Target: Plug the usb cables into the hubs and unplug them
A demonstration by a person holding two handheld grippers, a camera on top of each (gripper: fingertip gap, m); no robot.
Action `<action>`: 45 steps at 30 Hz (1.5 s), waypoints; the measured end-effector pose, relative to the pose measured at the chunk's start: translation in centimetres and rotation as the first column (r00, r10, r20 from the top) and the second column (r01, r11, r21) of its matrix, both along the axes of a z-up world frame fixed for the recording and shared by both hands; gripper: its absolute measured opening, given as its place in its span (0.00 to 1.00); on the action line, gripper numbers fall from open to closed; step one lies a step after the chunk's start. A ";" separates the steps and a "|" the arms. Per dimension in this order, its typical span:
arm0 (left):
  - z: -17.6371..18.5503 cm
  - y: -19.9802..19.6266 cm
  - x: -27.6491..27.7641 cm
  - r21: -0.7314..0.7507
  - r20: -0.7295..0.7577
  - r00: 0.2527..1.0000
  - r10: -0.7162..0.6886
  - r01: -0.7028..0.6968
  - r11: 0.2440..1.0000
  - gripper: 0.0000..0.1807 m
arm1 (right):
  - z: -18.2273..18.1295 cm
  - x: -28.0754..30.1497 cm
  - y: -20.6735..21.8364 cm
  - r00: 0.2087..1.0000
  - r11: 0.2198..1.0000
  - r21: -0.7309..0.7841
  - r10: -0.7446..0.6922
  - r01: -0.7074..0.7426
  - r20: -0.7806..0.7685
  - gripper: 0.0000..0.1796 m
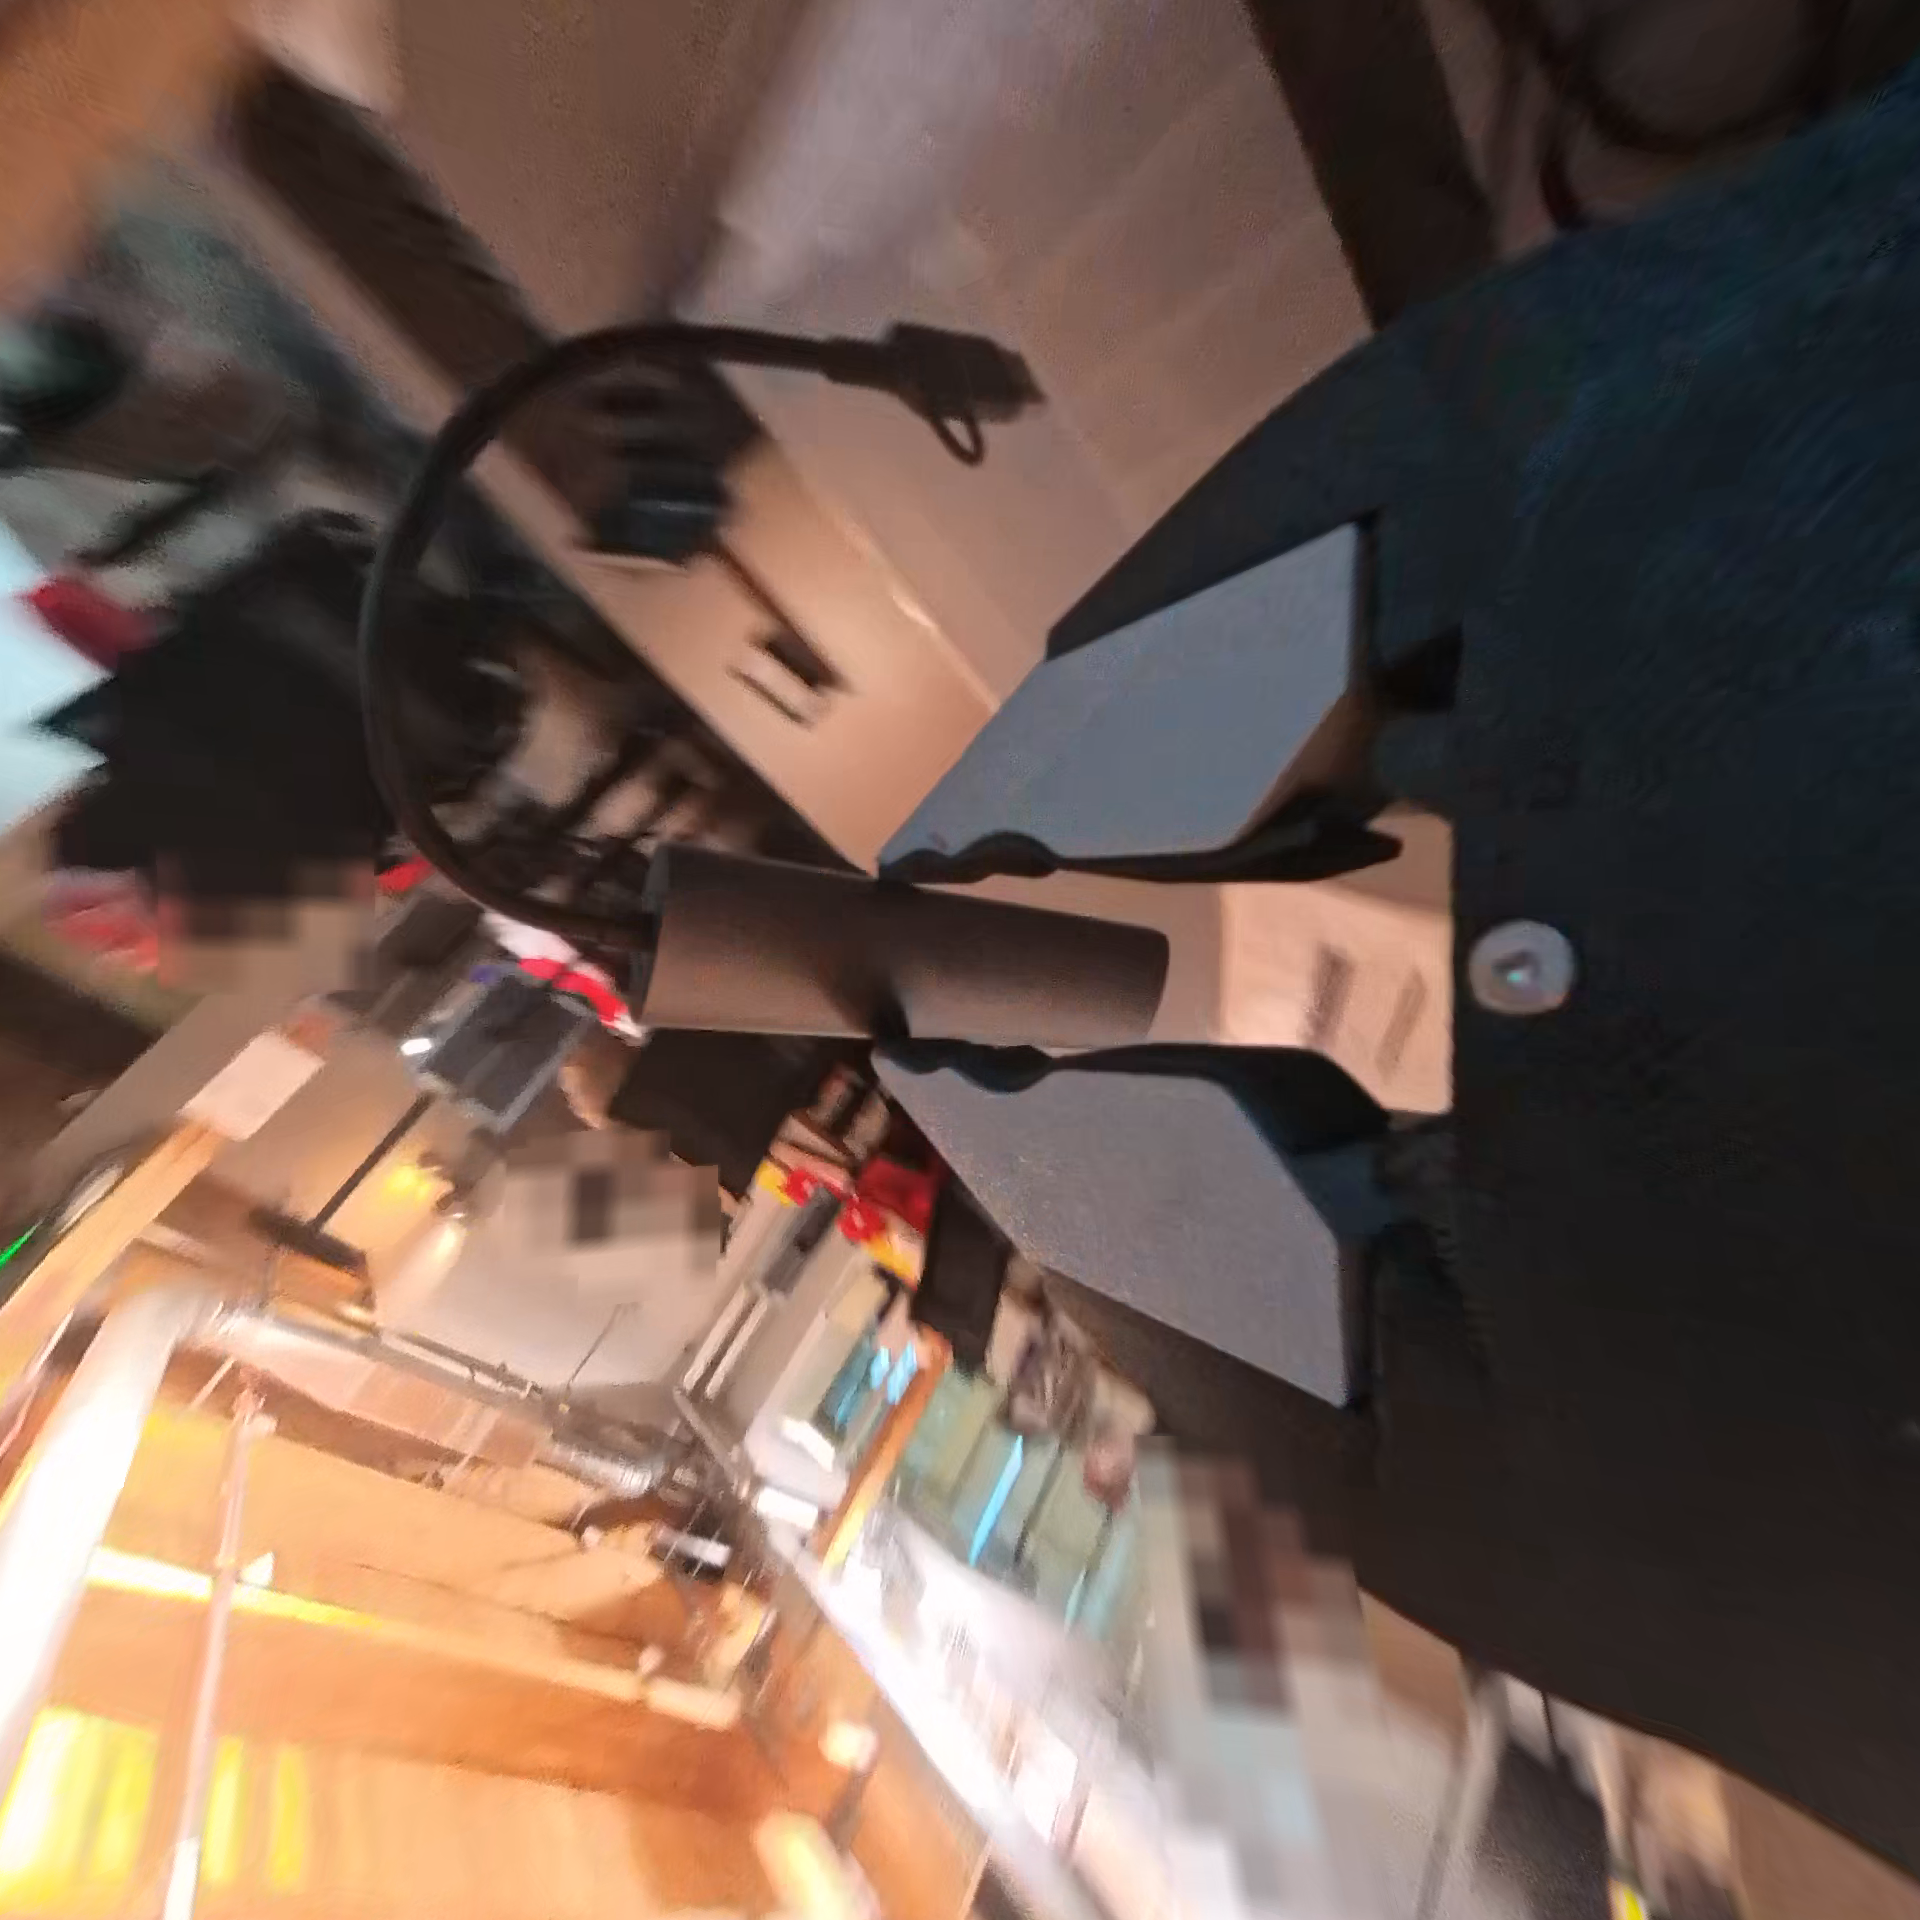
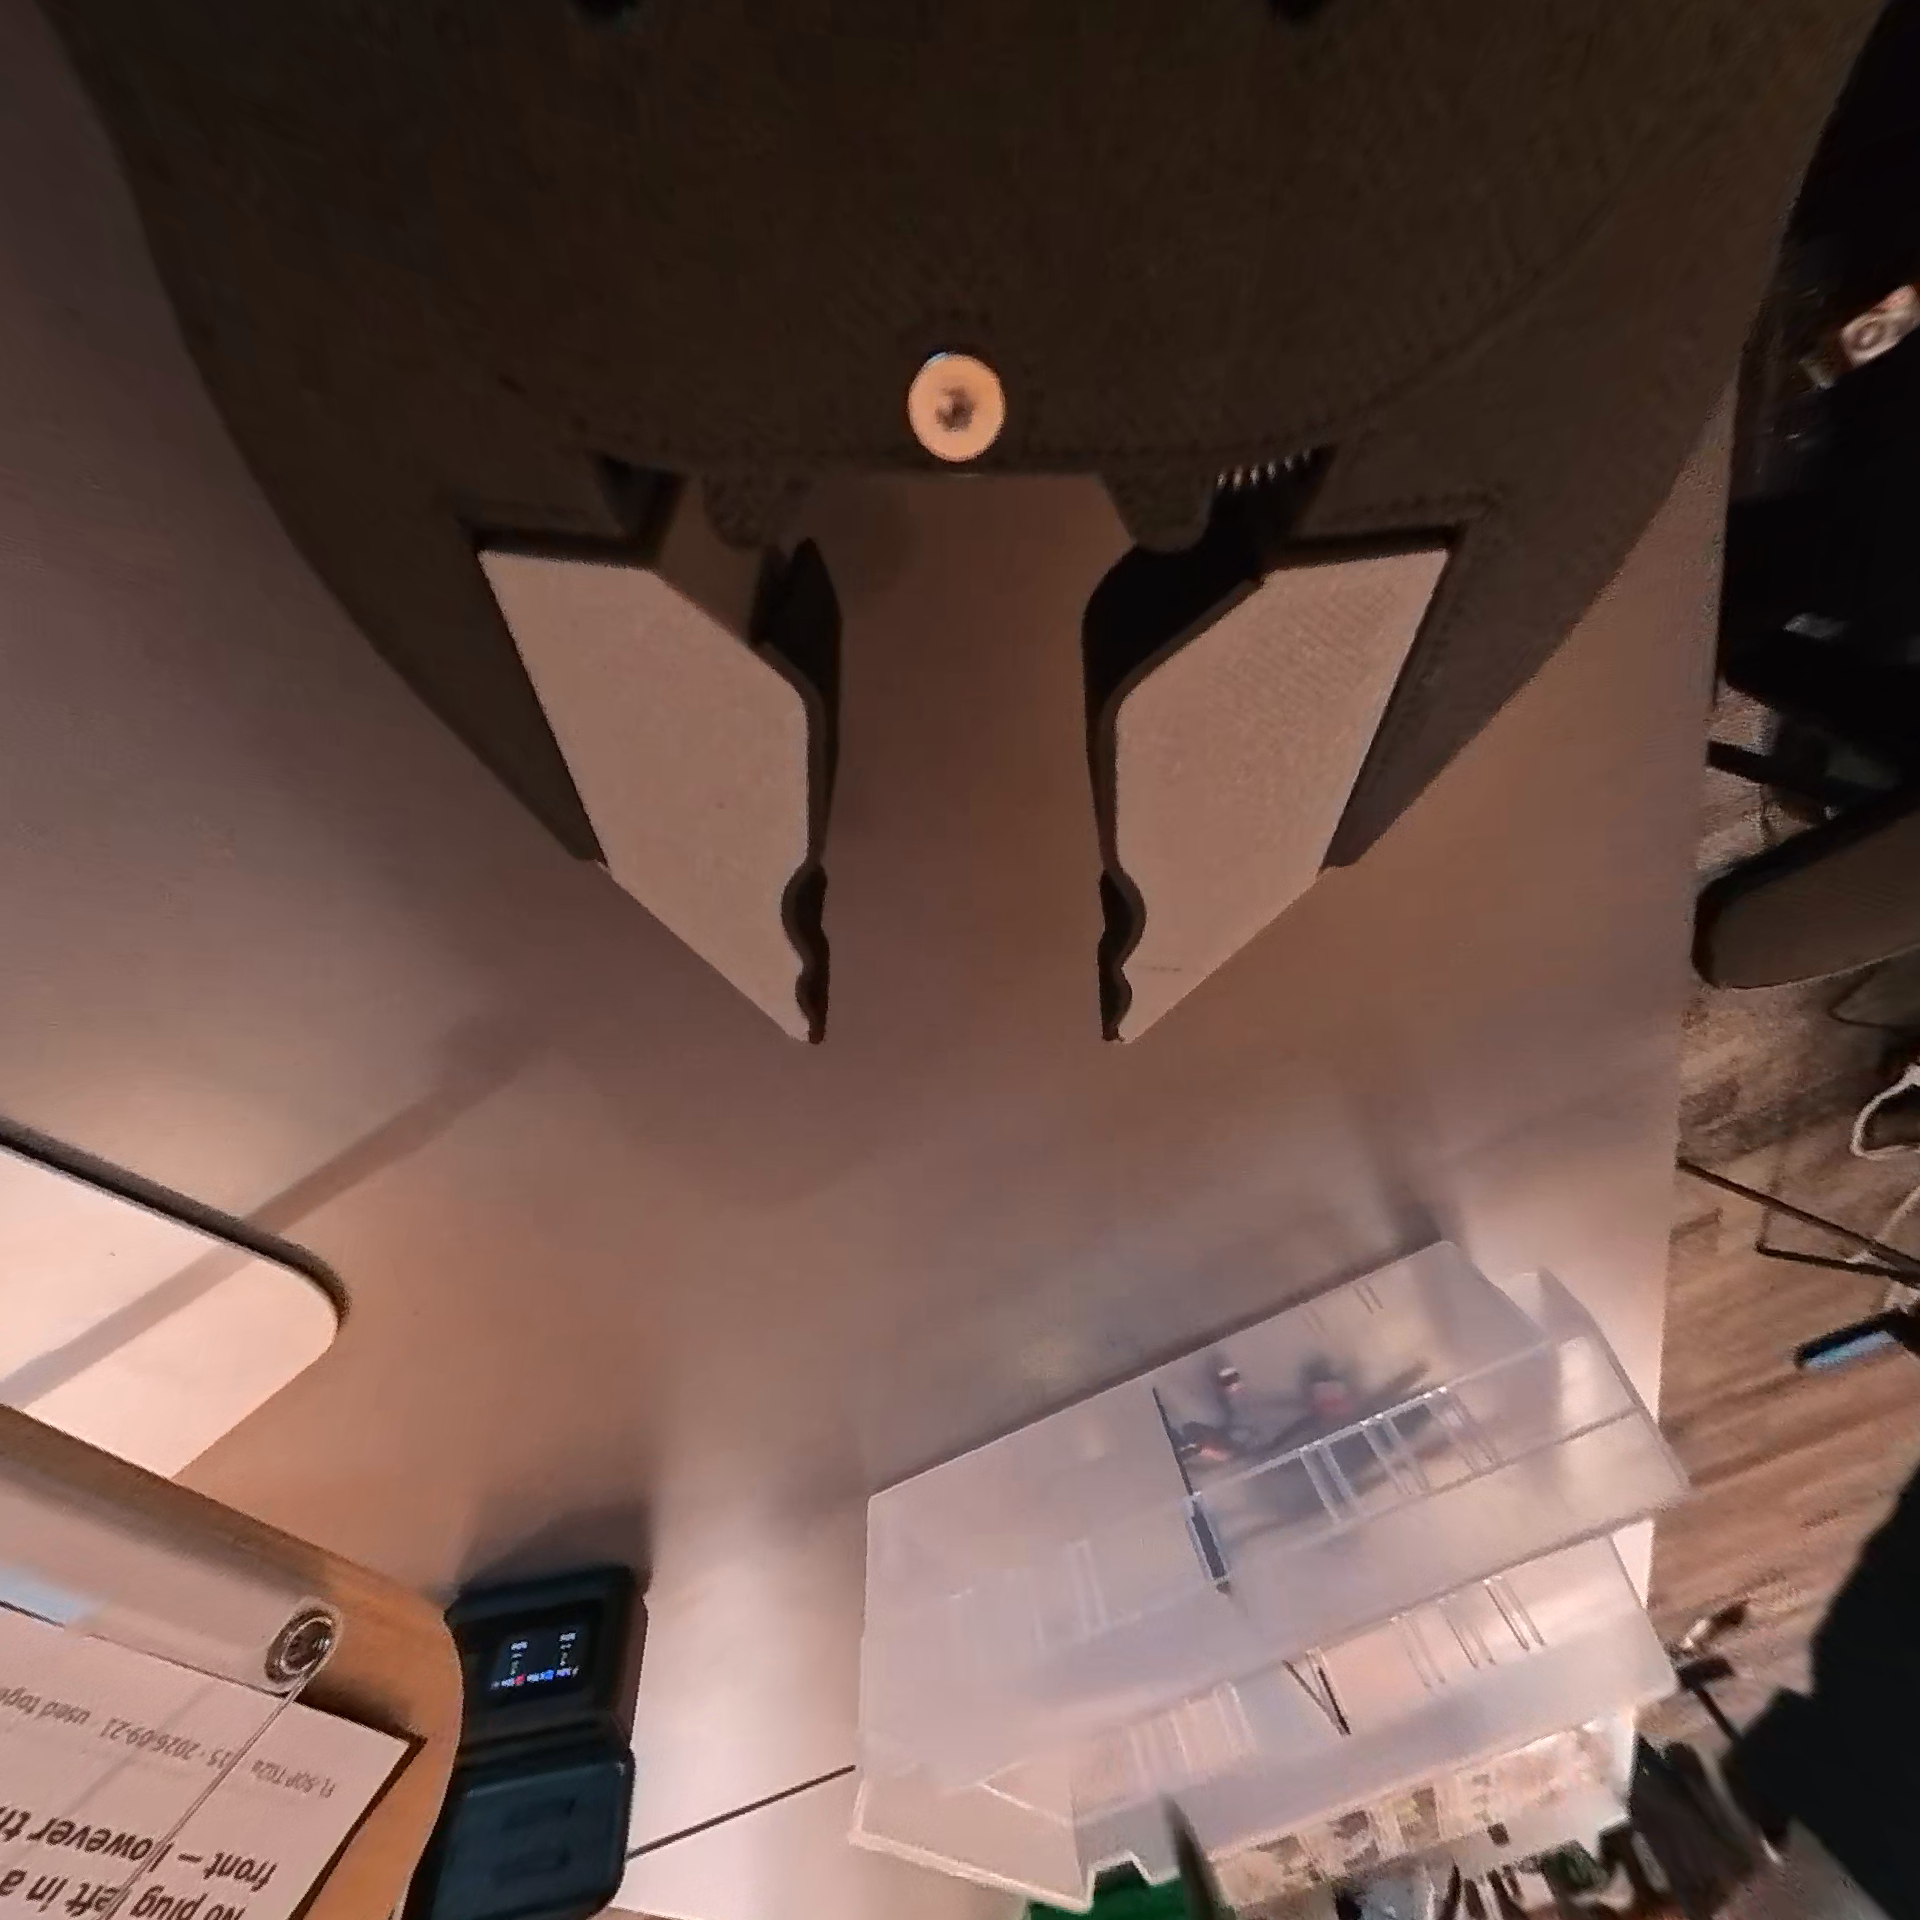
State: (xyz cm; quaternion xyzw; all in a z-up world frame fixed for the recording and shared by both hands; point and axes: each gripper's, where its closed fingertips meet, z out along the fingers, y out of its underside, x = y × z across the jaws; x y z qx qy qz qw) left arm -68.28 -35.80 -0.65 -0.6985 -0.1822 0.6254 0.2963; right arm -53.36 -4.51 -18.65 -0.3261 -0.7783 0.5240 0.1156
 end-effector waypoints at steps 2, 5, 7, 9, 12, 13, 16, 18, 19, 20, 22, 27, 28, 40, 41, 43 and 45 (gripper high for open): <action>3.0 2.7 2.7 0.310 -0.030 0.983 -0.184 0.184 0.933 0.15 | -0.1 -0.2 0.1 1.000 1.000 -0.002 -0.003 0.003 -0.007 0.28; 6.5 7.2 8.4 0.620 -0.160 0.879 -0.448 0.443 0.647 0.15 | 0.8 -0.2 0.2 0.999 0.999 -0.033 0.011 -0.013 -0.053 0.28; 7.0 10.7 12.9 0.713 -0.232 0.779 -0.583 0.544 0.443 0.15 | 3.4 1.1 -0.8 0.986 0.985 -0.132 0.096 -0.115 -0.139 0.27; 6.4 14.3 17.3 0.754 -0.280 0.661 -0.696 0.601 0.266 0.15 | 7.0 3.6 -1.7 0.952 0.925 -0.281 0.191 -0.256 -0.240 0.25; 3.8 18.6 21.5 0.823 -0.278 0.510 -0.814 0.564 0.072 0.15 | 10.5 5.9 -1.7 0.910 0.853 -0.384 0.219 -0.353 -0.351 0.27; 2.8 19.6 22.2 0.843 -0.267 0.480 -0.835 0.536 0.039 0.15 | 11.1 6.3 -1.7 0.899 0.853 -0.380 0.204 -0.358 -0.388 0.27; -0.3 21.2 21.9 0.886 -0.223 0.536 -0.814 0.460 0.060 0.15 | 11.9 6.5 -1.7 0.853 0.901 -0.303 0.123 -0.310 -0.508 0.37; -2.2 21.8 20.8 0.915 -0.182 0.609 -0.772 0.393 0.094 0.15 | 11.7 6.9 -2.5 0.791 0.946 -0.191 0.097 -0.262 -0.604 0.35; -3.0 22.4 20.5 0.926 -0.160 0.618 -0.770 0.363 0.099 0.15 | 11.3 6.8 -2.9 0.755 0.967 -0.133 0.082 -0.220 -0.650 0.34; -3.7 23.2 20.4 0.936 -0.131 0.616 -0.777 0.336 0.108 0.15 | 10.9 6.6 -3.3 0.721 0.983 -0.083 0.064 -0.166 -0.690 0.32; -4.6 24.5 20.2 0.948 -0.094 0.611 -0.786 0.295 0.116 0.15 | 10.1 6.0 -4.0 0.672 0.997 -0.018 0.036 -0.073 -0.740 0.27; -6.1 26.2 19.4 0.966 -0.054 0.648 -0.759 0.226 0.124 0.15 | 8.1 5.1 -4.8 0.711 0.997 0.068 0.064 -0.023 -0.701 0.15; -6.3 26.4 19.3 0.971 -0.054 0.653 -0.756 0.212 0.114 0.15 | 8.2 4.6 -4.2 0.710 0.997 0.072 0.043 0.011 -0.703 0.13; -3.2 9.4 15.7 0.831 0.114 0.838 -0.534 0.214 0.514 0.20 | 6.4 -0.2 3.9 0.917 0.989 -0.031 -0.145 0.144 -0.371 0.07; -3.7 6.8 15.3 0.789 0.186 0.852 -0.489 0.167 0.592 0.21 | 6.0 -0.4 4.2 0.908 0.985 0.020 -0.149 0.170 -0.392 0.07; -5.4 1.6 13.8 0.662 0.323 0.870 -0.372 0.074 0.746 0.17 | 5.3 -0.6 3.9 0.910 0.982 0.063 -0.138 0.176 -0.390 0.07; -8.2 -3.5 11.8 0.534 0.493 0.842 -0.220 -0.093 0.841 0.17 | 4.7 -0.5 3.3 0.919 0.984 0.086 -0.113 0.157 -0.379 0.07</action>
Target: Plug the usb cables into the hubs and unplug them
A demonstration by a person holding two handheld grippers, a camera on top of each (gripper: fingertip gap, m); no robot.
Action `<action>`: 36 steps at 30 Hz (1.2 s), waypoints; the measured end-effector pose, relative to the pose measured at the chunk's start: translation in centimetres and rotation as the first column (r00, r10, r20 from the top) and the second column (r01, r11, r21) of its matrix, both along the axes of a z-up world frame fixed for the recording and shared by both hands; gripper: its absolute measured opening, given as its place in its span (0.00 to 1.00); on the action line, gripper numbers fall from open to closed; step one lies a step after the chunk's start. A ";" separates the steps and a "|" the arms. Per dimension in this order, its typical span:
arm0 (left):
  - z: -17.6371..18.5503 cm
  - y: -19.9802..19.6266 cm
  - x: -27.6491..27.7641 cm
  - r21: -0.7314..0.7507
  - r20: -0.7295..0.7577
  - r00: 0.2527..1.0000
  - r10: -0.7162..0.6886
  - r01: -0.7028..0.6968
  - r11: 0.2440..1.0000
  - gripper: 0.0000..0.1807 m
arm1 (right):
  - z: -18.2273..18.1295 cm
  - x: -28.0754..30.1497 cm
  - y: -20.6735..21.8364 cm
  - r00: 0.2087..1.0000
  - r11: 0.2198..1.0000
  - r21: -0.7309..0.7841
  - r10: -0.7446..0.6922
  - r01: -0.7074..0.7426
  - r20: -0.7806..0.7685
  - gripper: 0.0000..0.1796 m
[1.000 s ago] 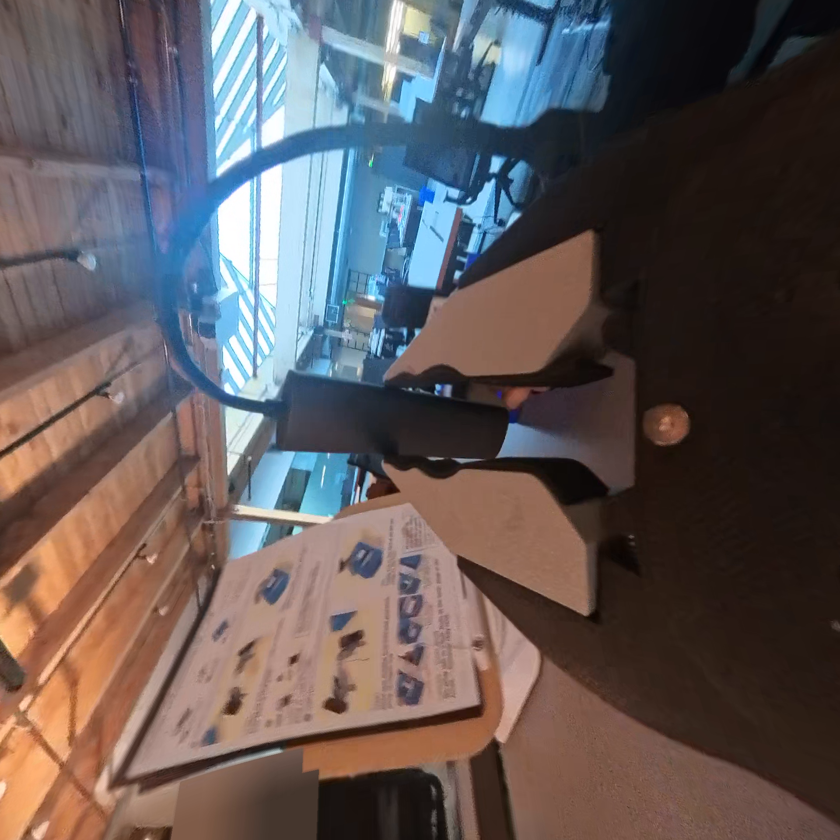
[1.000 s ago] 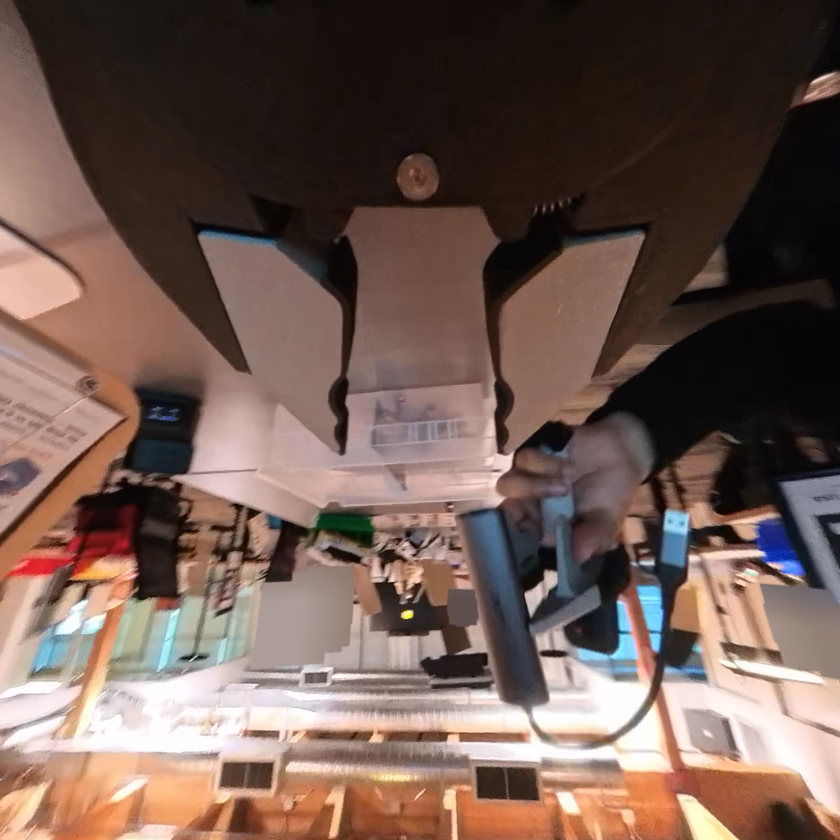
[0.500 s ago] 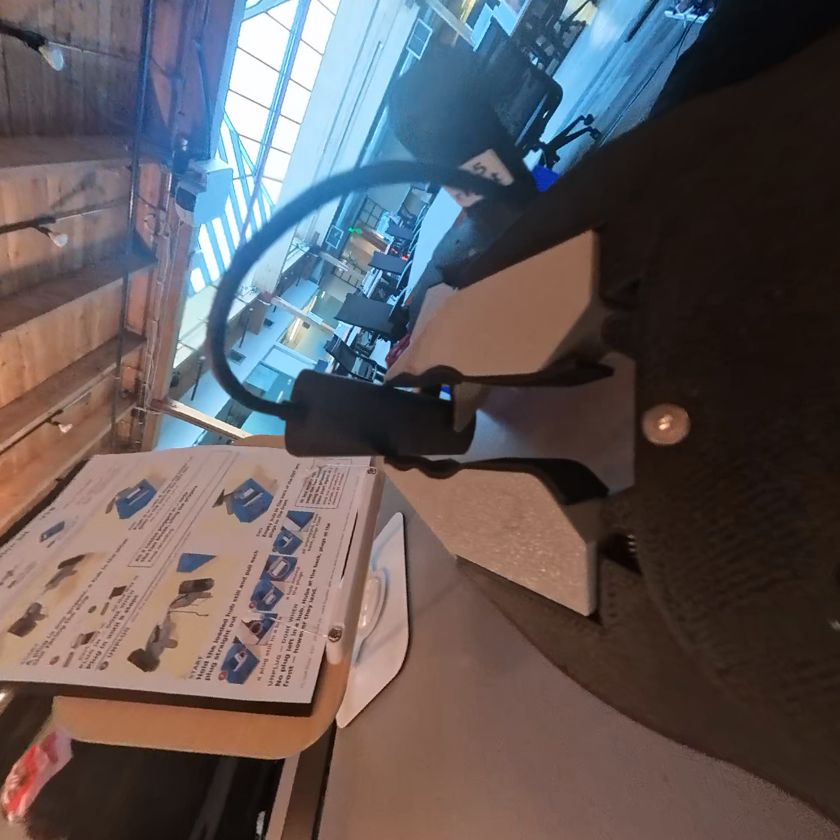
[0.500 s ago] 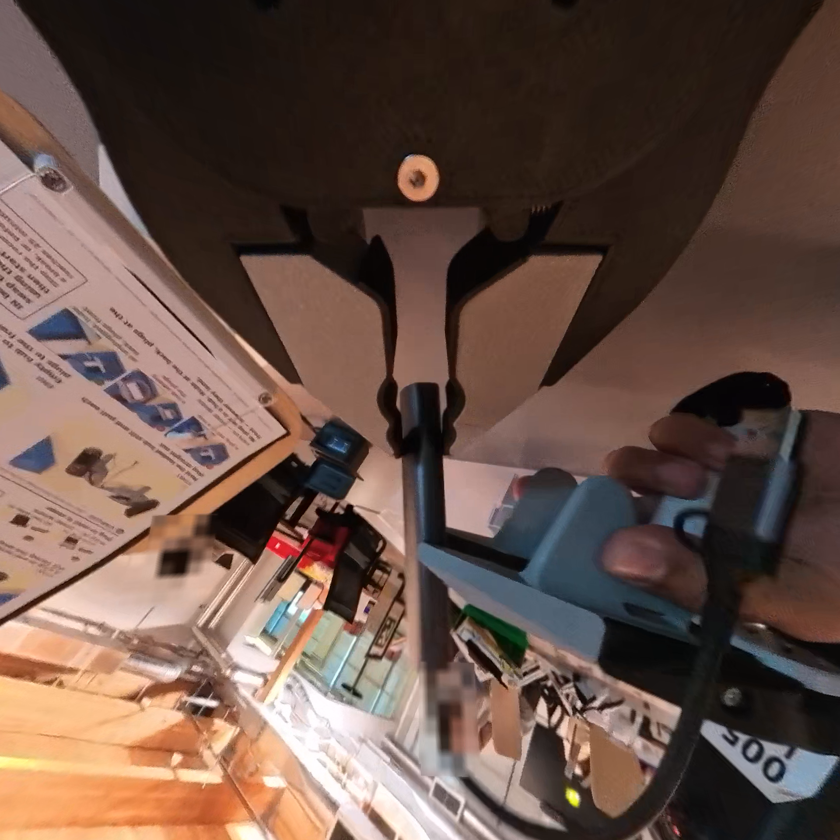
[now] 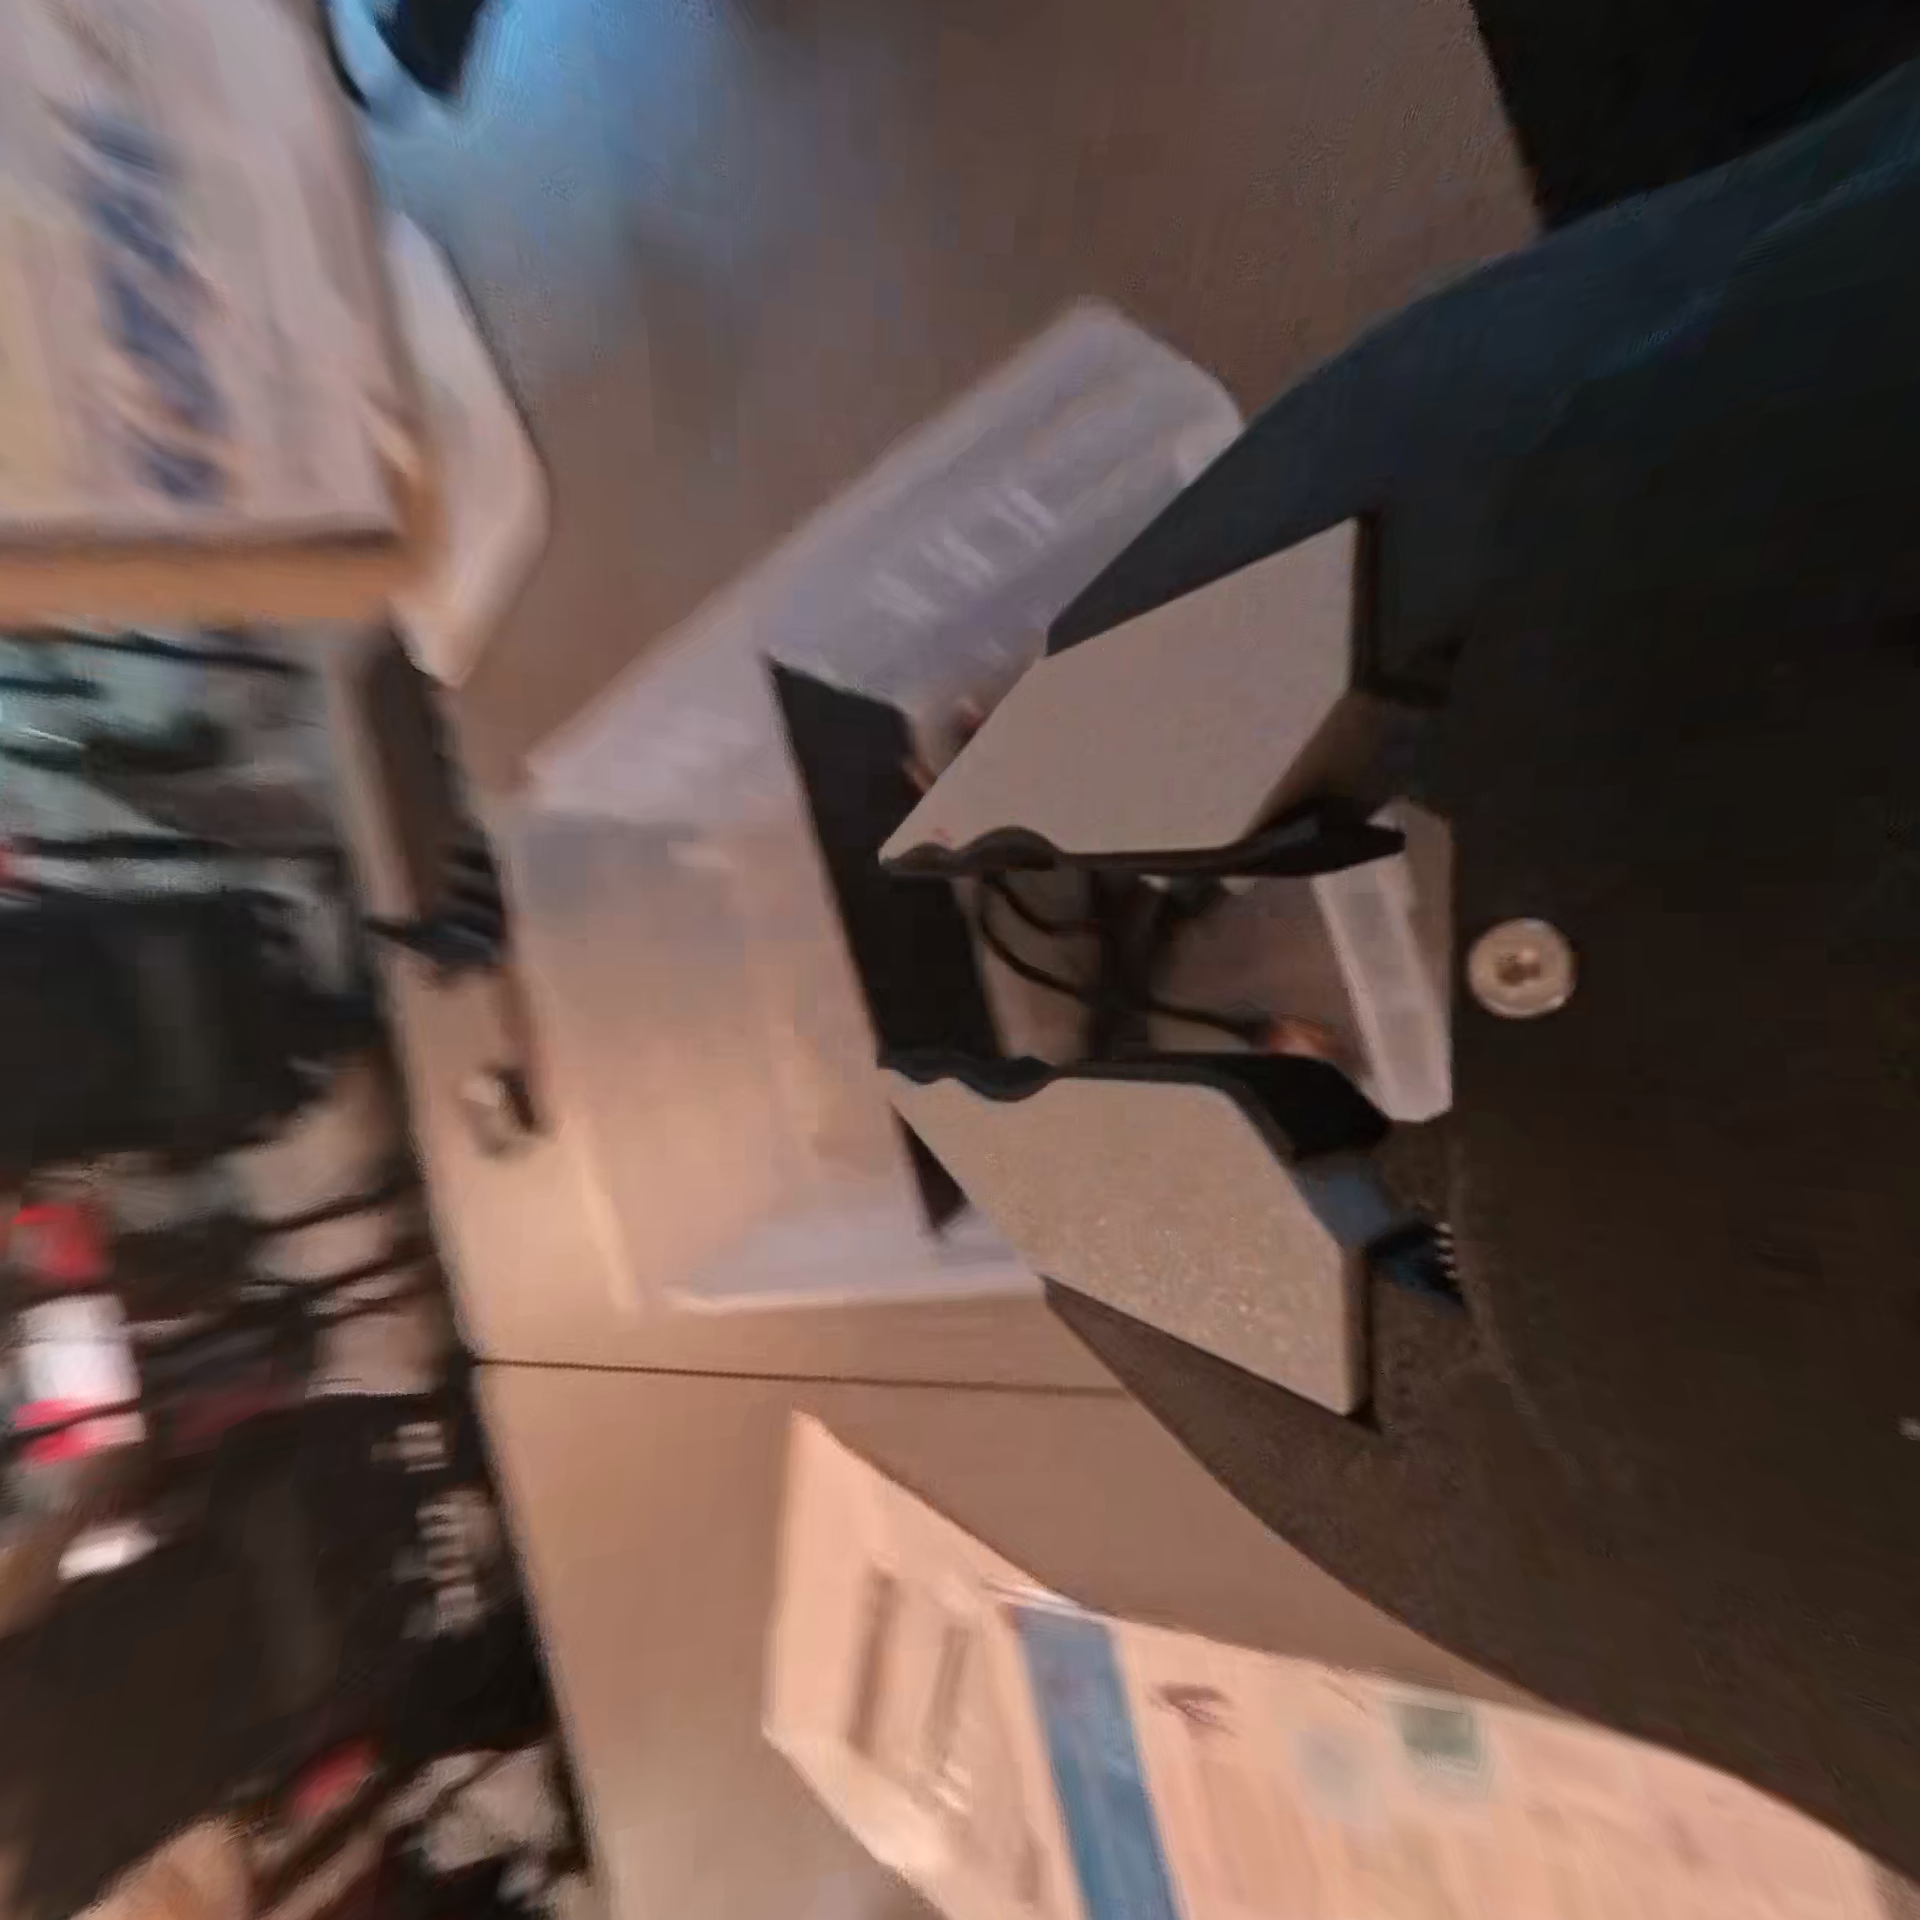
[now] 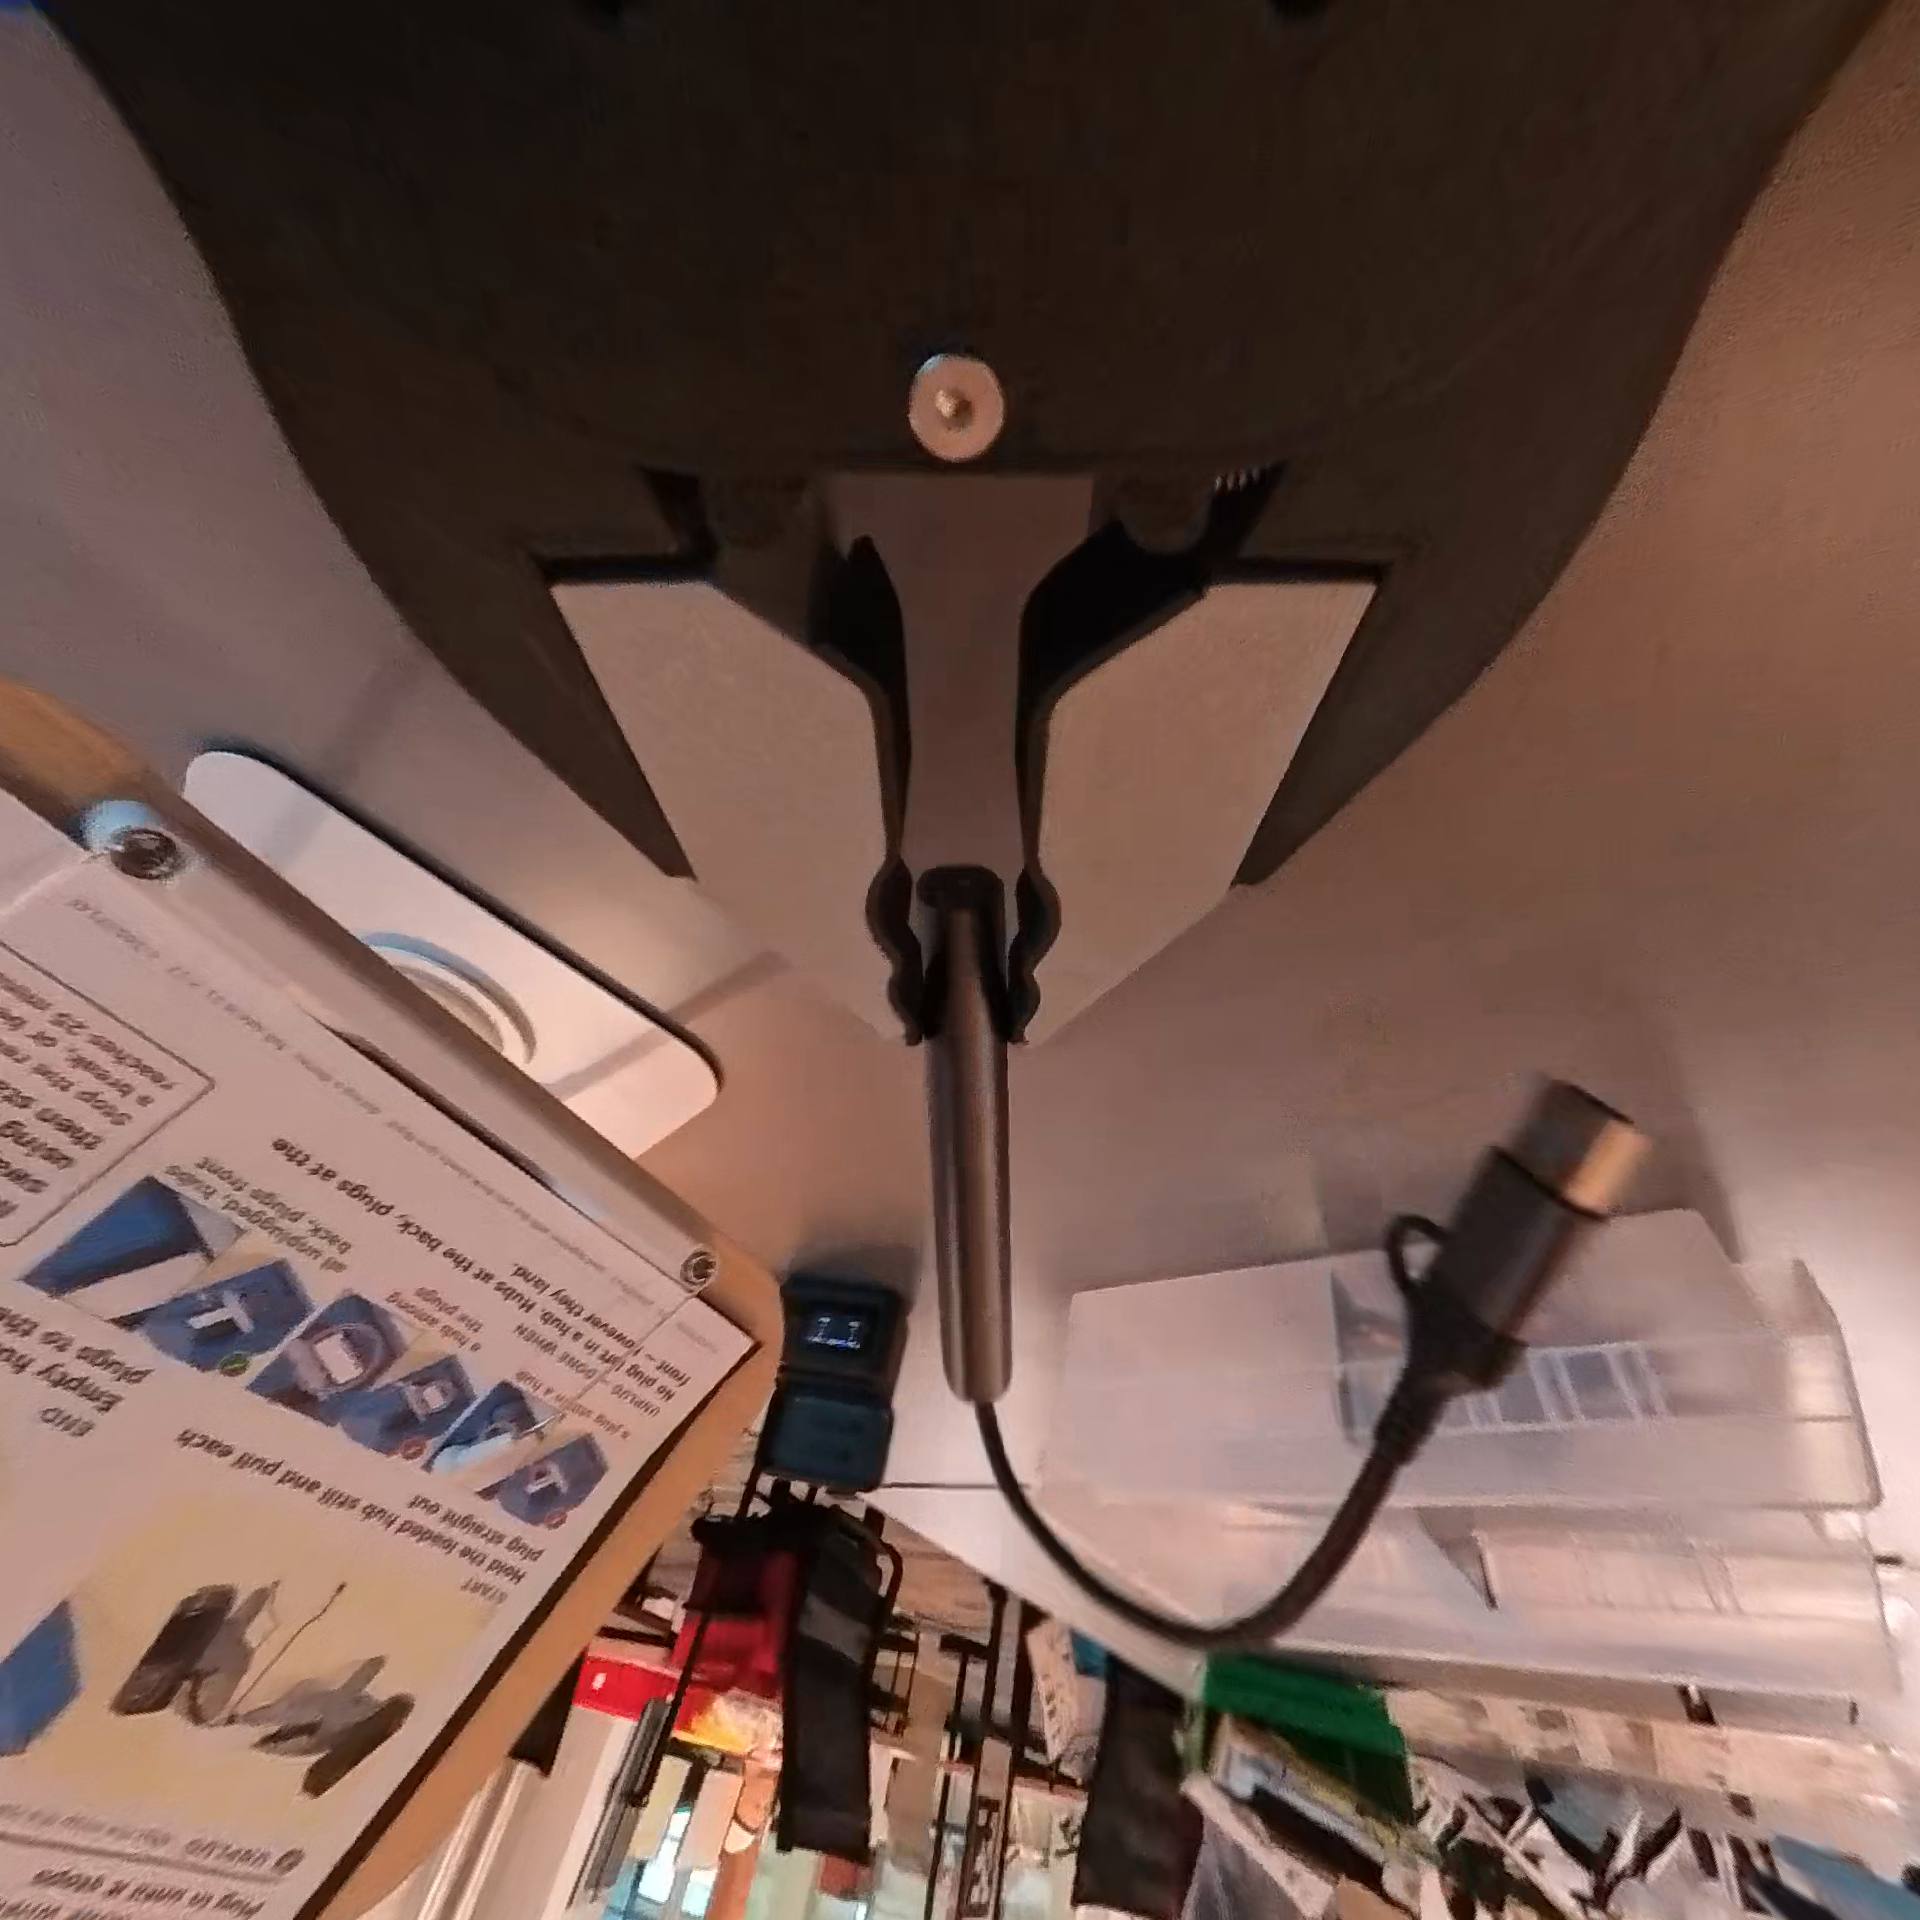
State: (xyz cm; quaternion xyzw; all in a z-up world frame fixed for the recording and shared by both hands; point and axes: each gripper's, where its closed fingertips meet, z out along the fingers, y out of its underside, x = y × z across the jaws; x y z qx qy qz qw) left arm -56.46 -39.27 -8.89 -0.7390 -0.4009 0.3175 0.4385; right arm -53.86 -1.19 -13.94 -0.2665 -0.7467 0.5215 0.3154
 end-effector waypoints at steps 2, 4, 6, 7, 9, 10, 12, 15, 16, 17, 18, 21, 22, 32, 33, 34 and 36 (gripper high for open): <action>-3.6 -1.8 -0.5 -0.066 0.220 0.975 -0.017 0.032 0.997 0.17 | -0.8 -0.1 -0.1 1.000 0.998 0.061 -0.007 0.007 -0.003 0.07; -6.8 -1.7 -0.4 -0.123 0.376 0.925 -0.053 0.107 0.987 0.17 | -1.7 -0.4 0.1 1.000 0.991 0.132 -0.017 0.019 -0.012 0.06; -9.2 -2.3 -1.1 -0.265 0.427 0.904 0.001 0.124 0.956 0.22 | -2.6 -0.5 0.1 1.000 0.985 0.175 -0.011 0.009 0.008 0.06; -9.8 -2.6 -1.7 -0.337 0.424 0.905 0.035 0.122 0.933 0.21 | -3.1 -0.5 0.2 1.000 0.982 0.191 -0.001 -0.003 0.019 0.06; -10.7 -1.7 -2.3 -0.412 0.435 0.900 0.033 0.166 0.896 0.20 | -4.0 -0.5 0.3 0.999 0.973 0.229 0.017 -0.026 0.041 0.06; -11.1 -1.2 -2.5 -0.436 0.452 0.891 0.031 0.191 0.880 0.20 | -4.5 -0.6 0.5 0.999 0.968 0.251 0.011 -0.024 0.051 0.06; -11.9 -0.9 -3.1 -0.521 0.467 0.882 0.059 0.220 0.825 0.21 | -5.6 -0.6 1.0 0.996 0.956 0.290 0.001 -0.027 0.090 0.05; -13.0 -0.8 -3.9 -0.611 0.484 0.870 0.093 0.260 0.748 0.18 | -6.6 -0.5 1.1 0.991 0.947 0.316 0.009 -0.050 0.130 0.00; -13.5 -0.7 -4.0 -0.614 0.503 0.858 0.099 0.274 0.740 0.17 | -6.6 -0.4 1.1 0.991 0.947 0.315 0.012 -0.053 0.130 0.00; -14.0 -0.6 -4.0 -0.608 0.523 0.846 0.102 0.287 0.740 0.15 | -6.4 -0.4 1.0 0.992 0.949 0.312 0.012 -0.051 0.126 0.00; -14.4 -0.5 -4.0 -0.602 0.539 0.836 0.103 0.297 0.742 0.14 | -6.2 -0.5 1.0 0.993 0.951 0.307 0.007 -0.043 0.116 0.00; -15.3 -0.4 -4.1 -0.587 0.562 0.823 0.084 0.325 0.742 0.00 | -5.7 -0.7 1.2 0.997 0.953 0.303 -0.009 -0.016 0.080 0.00; -15.1 -0.4 -4.3 -0.587 0.551 0.831 0.075 0.322 0.743 0.00 | -5.7 -0.7 1.2 0.997 0.953 0.304 -0.011 -0.013 0.076 0.00; 1.7 0.8 -6.2 -0.397 0.057 0.998 -0.012 0.034 0.917 0.00 | -6.2 -0.8 1.1 0.997 0.942 0.336 -0.025 -0.002 0.076 0.00; 3.7 1.3 -6.0 -0.270 0.024 0.999 -0.029 0.034 0.962 0.00 | -6.2 -0.9 1.1 0.997 0.942 0.336 -0.025 -0.001 0.071 0.00; 5.0 1.7 -5.8 -0.159 0.010 0.999 -0.038 0.039 0.987 0.00 | -6.1 -0.9 1.0 0.998 0.943 0.333 -0.024 0.001 0.066 0.00; 5.9 2.7 -5.1 -0.093 -0.008 0.996 -0.084 0.083 0.992 0.00 | -5.8 -0.9 0.9 0.998 0.951 0.310 -0.017 -0.001 0.055 0.00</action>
